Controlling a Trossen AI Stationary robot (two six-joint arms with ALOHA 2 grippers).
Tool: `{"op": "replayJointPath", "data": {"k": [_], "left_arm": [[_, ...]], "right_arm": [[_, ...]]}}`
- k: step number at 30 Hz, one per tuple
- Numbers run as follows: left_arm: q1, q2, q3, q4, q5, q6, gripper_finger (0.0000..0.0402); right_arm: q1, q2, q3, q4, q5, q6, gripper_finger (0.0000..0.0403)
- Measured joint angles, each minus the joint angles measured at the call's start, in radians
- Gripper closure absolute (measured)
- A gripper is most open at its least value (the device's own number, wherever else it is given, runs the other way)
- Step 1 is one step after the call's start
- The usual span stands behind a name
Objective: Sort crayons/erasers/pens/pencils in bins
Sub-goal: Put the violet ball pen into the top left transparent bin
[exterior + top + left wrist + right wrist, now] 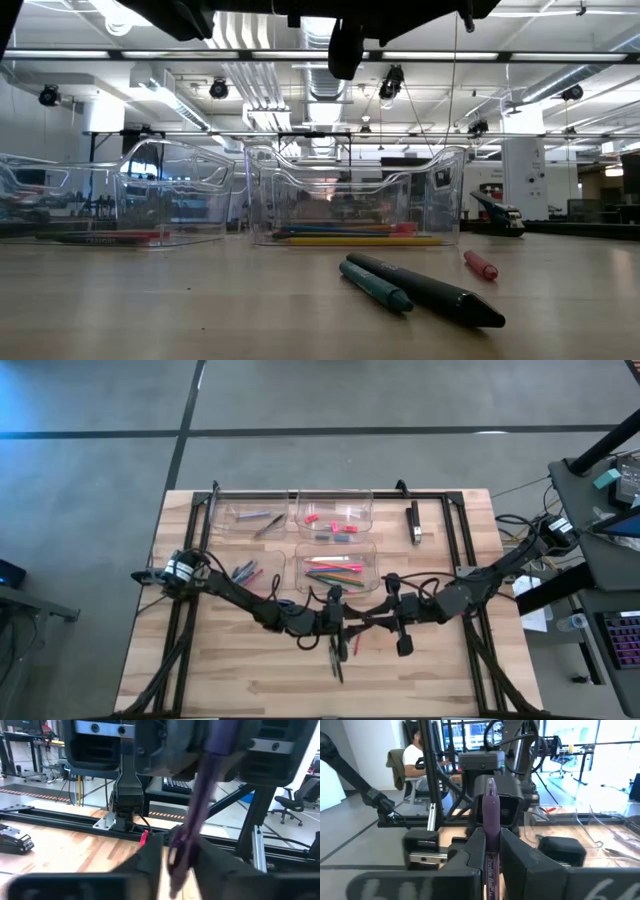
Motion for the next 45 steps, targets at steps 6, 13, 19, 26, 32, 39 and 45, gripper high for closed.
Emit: {"op": "replayJointPath", "data": {"k": [6, 13, 19, 26, 32, 39, 45], "left_arm": [[-0.001, 0.000, 0.000, -0.003, 0.003, 0.004, 0.0369], [0.003, -0.054, -0.004, -0.107, -0.003, 0.008, 0.0364], [0.009, -0.192, -0.008, -0.409, -0.093, 0.052, 0.0362], [0.040, -0.399, -0.012, -0.900, -0.254, 0.056, 0.0361], [0.164, -0.554, -0.015, -1.413, -0.393, 0.048, 0.0360], [0.501, -0.608, -0.030, -1.788, -0.389, 0.063, 0.0360], [0.703, -0.568, -0.030, -1.765, -0.313, 0.296, 0.0360]], "right_arm": [[-0.001, 0.000, 0.000, -0.001, 0.007, -0.003, 0.0358], [0.000, 0.000, 0.011, -0.026, -0.004, -0.012, 0.0233], [0.003, -0.043, 0.058, -0.119, -0.005, 0.003, 0.0137], [0.003, -0.113, 0.101, -0.376, -0.002, 0.097, 0.0094], [0.003, -0.131, 0.101, -0.505, -0.001, 0.171, 0.0102], [0.003, -0.092, 0.099, -0.521, 0.000, 0.178, 0.0114], [0.003, -0.077, 0.100, -0.524, 0.000, 0.176, 0.0115]]}}
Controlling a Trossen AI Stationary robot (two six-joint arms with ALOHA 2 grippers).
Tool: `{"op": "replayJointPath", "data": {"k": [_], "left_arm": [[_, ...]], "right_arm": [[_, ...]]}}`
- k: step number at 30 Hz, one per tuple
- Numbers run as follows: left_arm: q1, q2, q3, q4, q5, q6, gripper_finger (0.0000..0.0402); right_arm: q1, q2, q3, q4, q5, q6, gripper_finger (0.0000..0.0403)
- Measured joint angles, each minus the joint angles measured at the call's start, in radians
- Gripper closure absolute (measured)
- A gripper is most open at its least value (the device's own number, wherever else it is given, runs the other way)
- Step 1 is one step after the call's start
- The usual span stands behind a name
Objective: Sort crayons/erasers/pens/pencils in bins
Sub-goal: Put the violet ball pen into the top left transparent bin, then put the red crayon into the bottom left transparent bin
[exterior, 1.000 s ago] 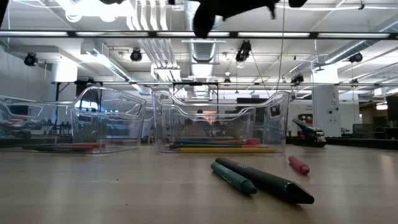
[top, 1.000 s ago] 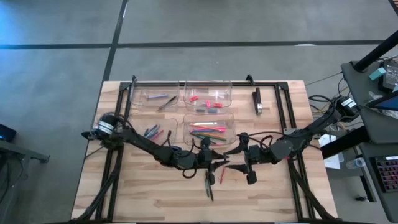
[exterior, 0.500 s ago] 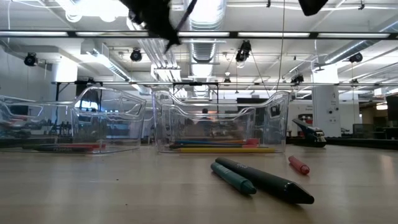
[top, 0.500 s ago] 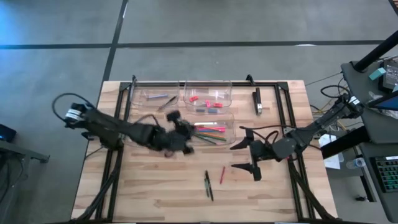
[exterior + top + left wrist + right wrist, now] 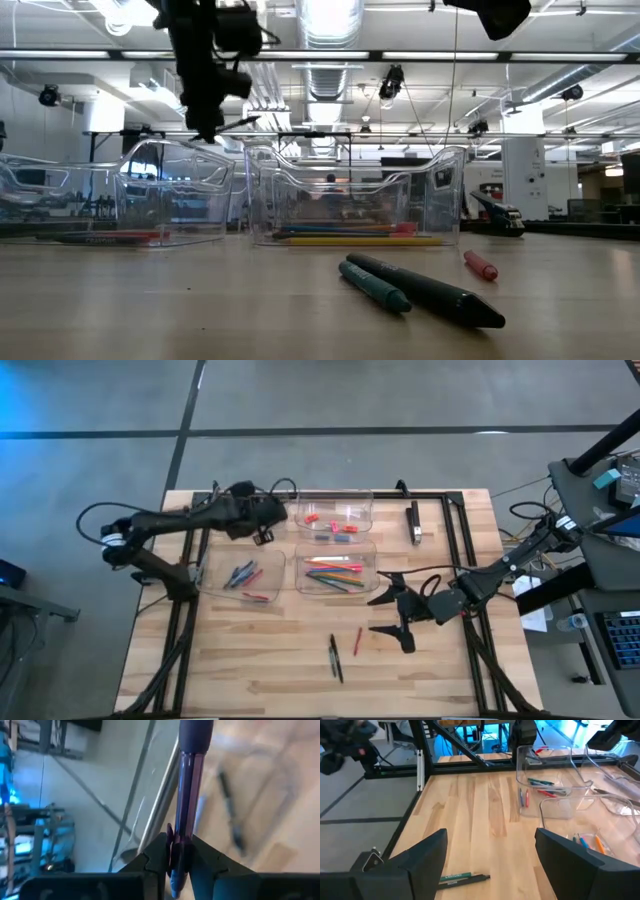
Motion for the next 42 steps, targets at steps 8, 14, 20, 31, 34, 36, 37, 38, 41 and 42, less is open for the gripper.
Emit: {"op": "replayJointPath", "data": {"k": [8, 14, 20, 31, 34, 36, 37, 38, 41, 42], "left_arm": [[0.173, 0.066, 0.000, -0.008, 0.093, 0.051, 0.0359], [0.215, 0.080, 0.000, -0.027, 0.114, 0.052, 0.0291], [0.218, 0.052, 0.000, -0.031, 0.115, 0.047, 0.0190], [0.045, -0.182, -0.047, 0.280, 0.433, -0.101, 0.0168], [-0.070, -0.259, -0.112, 0.486, 0.438, -0.112, 0.0173], [-0.150, -0.297, -0.164, 0.626, 0.438, -0.113, 0.0174], [-0.192, -0.309, -0.188, 0.698, 0.438, -0.119, 0.0174], [-0.233, -0.319, -0.211, 0.775, 0.438, -0.131, 0.0174], [-0.349, -0.329, -0.281, 0.958, 0.439, -0.159, 0.0174], [-0.386, -0.326, -0.302, 1.013, 0.439, -0.166, 0.0174]], "right_arm": [[0.007, 0.000, 0.000, -0.033, 0.000, 0.020, 0.0115], [0.007, 0.000, 0.000, -0.053, 0.000, 0.017, 0.0117], [0.006, -0.002, 0.000, -0.058, 0.000, -0.007, 0.0115], [0.006, 0.007, -0.007, -0.191, -0.174, -0.057, 0.0128], [0.008, 0.032, -0.016, -0.199, -0.191, -0.050, 0.0133], [0.008, 0.064, -0.017, -0.198, -0.191, -0.047, 0.0137], [0.008, 0.081, -0.018, -0.199, -0.192, -0.048, 0.0138], [0.008, 0.101, -0.019, -0.199, -0.192, -0.052, 0.0139], [0.008, 0.167, -0.019, -0.187, -0.196, -0.062, 0.0140], [0.008, 0.191, -0.020, -0.176, -0.209, -0.055, 0.0140]]}}
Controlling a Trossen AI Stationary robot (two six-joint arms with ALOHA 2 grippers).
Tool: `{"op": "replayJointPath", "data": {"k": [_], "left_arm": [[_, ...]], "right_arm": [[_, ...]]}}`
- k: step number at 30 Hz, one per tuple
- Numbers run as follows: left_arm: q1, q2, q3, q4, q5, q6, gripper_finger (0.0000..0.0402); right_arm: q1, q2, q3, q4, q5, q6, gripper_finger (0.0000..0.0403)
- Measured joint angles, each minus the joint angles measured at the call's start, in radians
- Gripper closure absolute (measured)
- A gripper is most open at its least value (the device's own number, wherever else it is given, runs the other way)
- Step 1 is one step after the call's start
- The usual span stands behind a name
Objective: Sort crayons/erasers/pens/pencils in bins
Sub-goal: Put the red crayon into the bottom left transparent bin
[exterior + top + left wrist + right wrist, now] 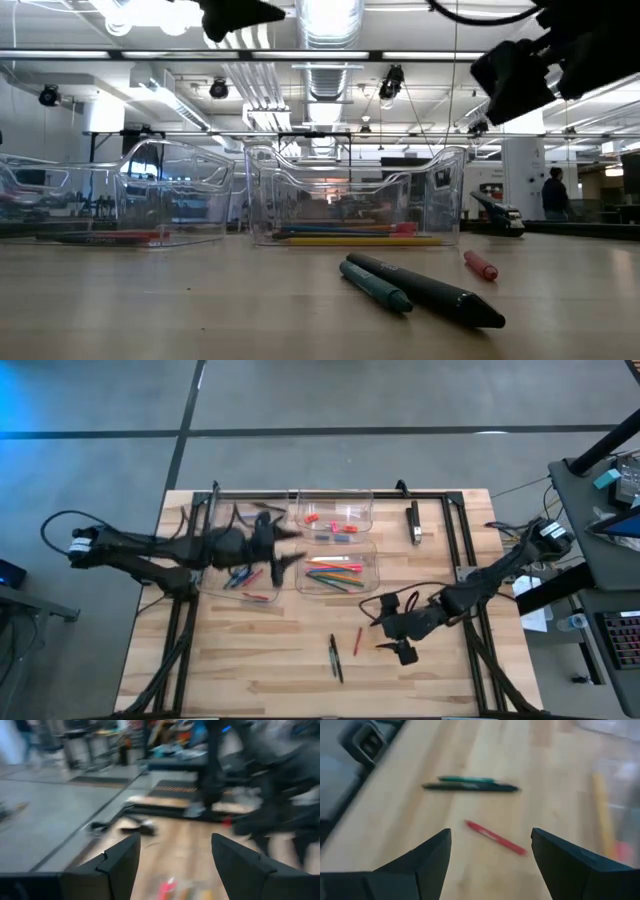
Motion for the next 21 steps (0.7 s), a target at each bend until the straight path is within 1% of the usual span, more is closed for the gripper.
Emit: {"op": "replayJointPath", "data": {"k": [2, 5, 8, 10, 11, 15, 21], "left_arm": [[-0.074, 0.013, -0.045, 0.092, -0.005, -0.037, 0.0174], [-0.188, 0.066, -0.129, 0.288, -0.049, -0.072, 0.0174], [-0.275, 0.142, -0.194, 0.500, -0.122, -0.048, 0.0174], [-0.311, 0.185, -0.225, 0.603, -0.158, -0.041, 0.0174], [-0.321, 0.209, -0.226, 0.638, -0.159, -0.041, 0.0174], [-0.338, 0.265, -0.225, 0.670, -0.160, -0.044, 0.0174], [-0.347, 0.267, -0.224, 0.663, -0.162, -0.074, 0.0174]], "right_arm": [[-0.001, 0.046, -0.001, 0.081, -0.048, 0.028, 0.0141], [0.003, 0.109, 0.000, 0.190, -0.097, 0.006, 0.0144], [-0.008, 0.165, 0.001, 0.196, -0.106, -0.005, 0.0148], [-0.025, 0.203, 0.000, 0.196, -0.105, -0.004, 0.0149], [-0.033, 0.222, -0.001, 0.197, -0.103, -0.003, 0.0149], [-0.055, 0.302, -0.001, 0.239, -0.114, -0.006, 0.0150], [-0.081, 0.381, -0.001, 0.300, -0.117, -0.032, 0.0156]]}}
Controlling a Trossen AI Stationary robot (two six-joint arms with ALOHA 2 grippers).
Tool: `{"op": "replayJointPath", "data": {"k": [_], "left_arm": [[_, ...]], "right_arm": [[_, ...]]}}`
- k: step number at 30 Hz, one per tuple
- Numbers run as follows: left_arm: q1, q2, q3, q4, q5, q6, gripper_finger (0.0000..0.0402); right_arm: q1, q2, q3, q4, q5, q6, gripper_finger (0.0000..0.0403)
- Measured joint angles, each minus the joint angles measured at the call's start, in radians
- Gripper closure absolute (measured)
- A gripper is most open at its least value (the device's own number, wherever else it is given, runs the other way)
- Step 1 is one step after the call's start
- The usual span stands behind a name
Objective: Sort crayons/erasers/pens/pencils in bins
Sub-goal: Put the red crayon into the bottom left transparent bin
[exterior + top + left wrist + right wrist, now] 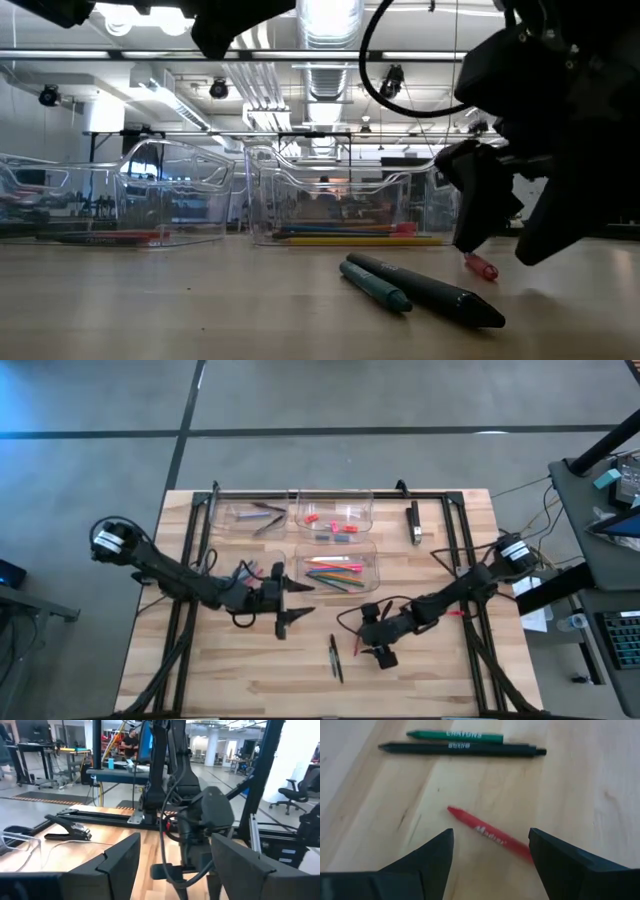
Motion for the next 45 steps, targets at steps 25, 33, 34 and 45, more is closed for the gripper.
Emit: {"op": "replayJointPath", "data": {"k": [25, 33, 34, 45], "left_arm": [[-0.032, 0.011, 0.000, -0.002, 0.000, -0.056, 0.0174], [-0.033, 0.011, 0.000, -0.002, 0.000, -0.058, 0.0174], [-0.033, 0.011, 0.000, -0.002, 0.000, -0.058, 0.0174], [-0.033, 0.011, 0.000, -0.001, 0.000, -0.058, 0.0174]], "right_arm": [[-0.066, 0.113, -0.007, -0.063, -0.085, -0.023, 0.0235], [-0.056, 0.126, -0.008, -0.074, -0.093, -0.005, 0.0316], [-0.056, 0.125, -0.008, -0.077, -0.096, -0.002, 0.0327], [-0.051, 0.075, -0.010, -0.081, -0.097, 0.034, 0.0384]]}}
